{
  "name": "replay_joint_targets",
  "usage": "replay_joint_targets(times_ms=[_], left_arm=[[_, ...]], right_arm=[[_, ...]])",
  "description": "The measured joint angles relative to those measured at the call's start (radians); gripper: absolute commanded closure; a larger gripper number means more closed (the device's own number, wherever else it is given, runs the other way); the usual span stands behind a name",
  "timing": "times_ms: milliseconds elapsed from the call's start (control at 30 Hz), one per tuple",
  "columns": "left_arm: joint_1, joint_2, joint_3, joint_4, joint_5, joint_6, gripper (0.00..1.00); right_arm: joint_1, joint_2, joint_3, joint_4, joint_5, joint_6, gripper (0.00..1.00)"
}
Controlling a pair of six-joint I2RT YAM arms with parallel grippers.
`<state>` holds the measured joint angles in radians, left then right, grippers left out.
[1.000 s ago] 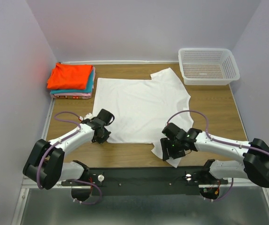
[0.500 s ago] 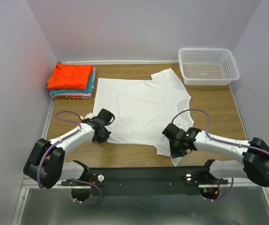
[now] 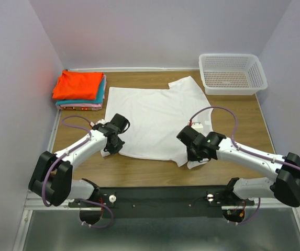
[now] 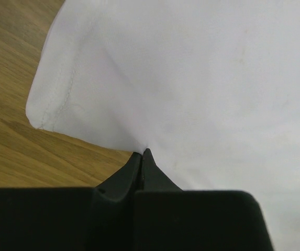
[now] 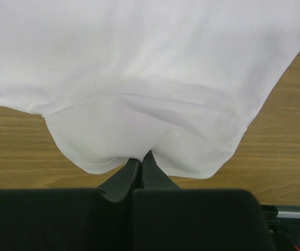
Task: Fold and stack the t-shirts
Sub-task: Fold the tshirt
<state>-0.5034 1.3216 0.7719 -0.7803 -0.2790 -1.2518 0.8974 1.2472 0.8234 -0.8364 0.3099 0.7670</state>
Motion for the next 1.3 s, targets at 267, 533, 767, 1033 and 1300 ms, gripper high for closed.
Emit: replay_joint_targets(times_ms=[267,533,767,1033,1300], left_arm=[[0.000,0.066,0.109,-0.056,-0.043,0.024,1.00],[0.002,0.185,0.237,-0.093,-0.092,0.057,1.00],[0.016,0.253,0.333,-0.122,-0.132,0.080,1.00],[0.052,0.286,0.393,-0.141,-0.161,0.098,1.00],[0.075,0.384,0.492,-0.133,-0.182,0.134,1.00]], right_arm=[[-0.061,0.046,0.094,-0.027,0.101,-0.070,1.00],[-0.117,0.103,0.196,-0.033,0.164,-0.126,0.99],[-0.158,0.164,0.275,-0.014,0.188,-0.194,1.00],[-0.207,0.253,0.343,0.037,0.190,-0.273,0.99],[-0.269,0.331,0.420,0.082,0.181,-0.343,1.00]])
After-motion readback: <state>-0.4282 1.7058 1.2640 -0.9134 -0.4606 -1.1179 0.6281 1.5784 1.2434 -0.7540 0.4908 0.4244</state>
